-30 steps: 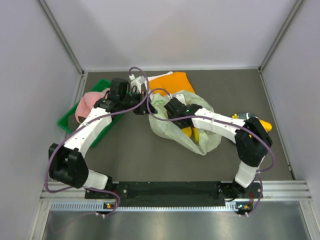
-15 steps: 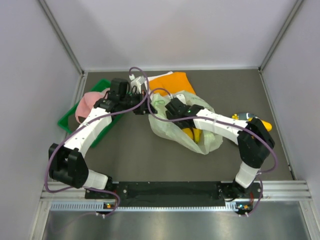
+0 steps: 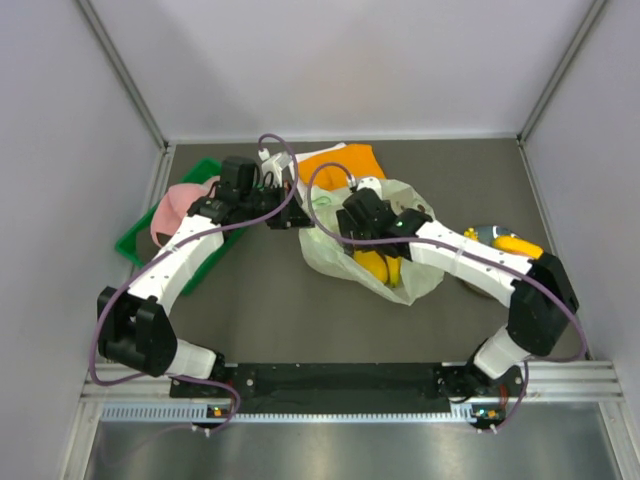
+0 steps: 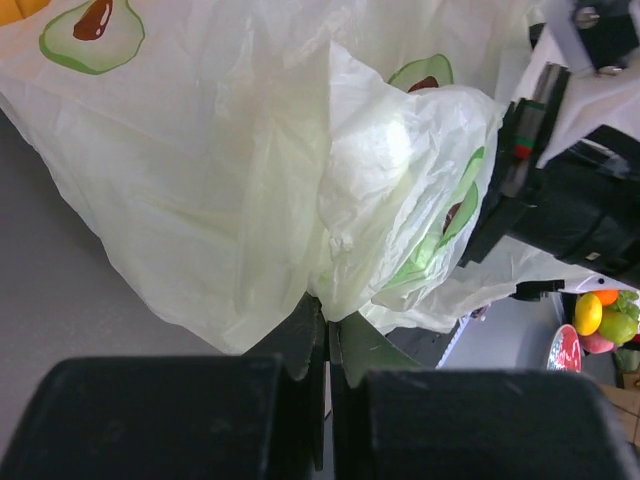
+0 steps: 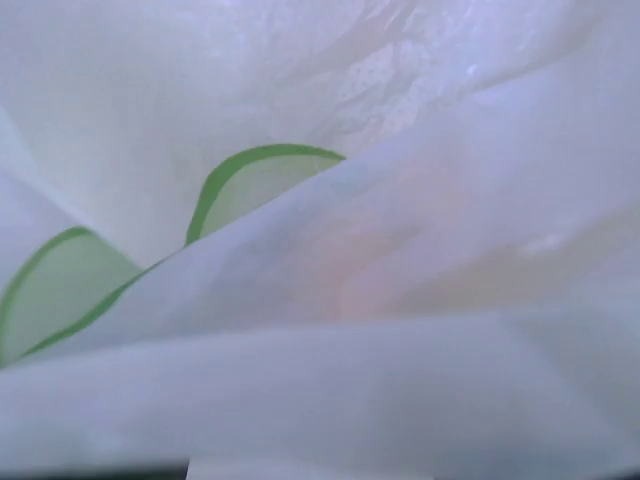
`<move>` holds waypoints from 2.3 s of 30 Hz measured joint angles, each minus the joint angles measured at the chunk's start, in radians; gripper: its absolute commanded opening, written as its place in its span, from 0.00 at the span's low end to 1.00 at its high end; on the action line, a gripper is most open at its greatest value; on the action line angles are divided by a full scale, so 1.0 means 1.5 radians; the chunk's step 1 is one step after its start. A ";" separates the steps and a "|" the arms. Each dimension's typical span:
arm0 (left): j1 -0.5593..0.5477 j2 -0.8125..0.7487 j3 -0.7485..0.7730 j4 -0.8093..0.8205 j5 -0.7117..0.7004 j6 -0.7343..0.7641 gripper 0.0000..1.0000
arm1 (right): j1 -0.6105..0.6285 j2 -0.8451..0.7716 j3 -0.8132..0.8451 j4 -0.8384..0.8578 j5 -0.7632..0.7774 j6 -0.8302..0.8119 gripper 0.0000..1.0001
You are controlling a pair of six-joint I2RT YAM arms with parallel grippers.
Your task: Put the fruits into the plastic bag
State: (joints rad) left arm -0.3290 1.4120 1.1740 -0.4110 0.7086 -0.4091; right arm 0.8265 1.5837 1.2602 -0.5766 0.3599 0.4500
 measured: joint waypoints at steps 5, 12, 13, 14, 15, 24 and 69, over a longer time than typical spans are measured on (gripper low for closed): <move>0.000 0.000 0.000 0.000 0.000 0.000 0.00 | 0.000 -0.054 -0.017 0.006 -0.015 0.000 0.73; 0.000 0.000 0.000 0.000 0.000 0.000 0.00 | 0.001 -0.101 -0.017 0.011 -0.041 -0.002 0.73; 0.000 0.000 0.000 0.000 0.000 0.000 0.00 | 0.002 -0.106 -0.017 0.011 -0.045 -0.002 0.73; 0.000 0.000 0.000 0.000 0.000 0.000 0.00 | 0.002 -0.109 -0.017 0.011 -0.049 -0.003 0.73; 0.000 0.000 0.000 0.000 0.000 0.000 0.00 | 0.003 -0.115 -0.017 0.011 -0.055 -0.003 0.73; 0.000 0.000 0.000 0.000 0.000 0.000 0.00 | 0.006 -0.150 -0.016 0.025 -0.100 -0.005 0.73; 0.000 0.000 0.000 0.000 -0.002 0.000 0.00 | -0.429 -0.373 -0.067 -0.061 -0.050 0.026 0.77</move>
State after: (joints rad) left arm -0.3290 1.4120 1.1740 -0.4110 0.7063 -0.4091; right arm 0.1829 1.0248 1.1591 -0.6685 0.2844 0.4896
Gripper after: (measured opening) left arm 0.013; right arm 0.776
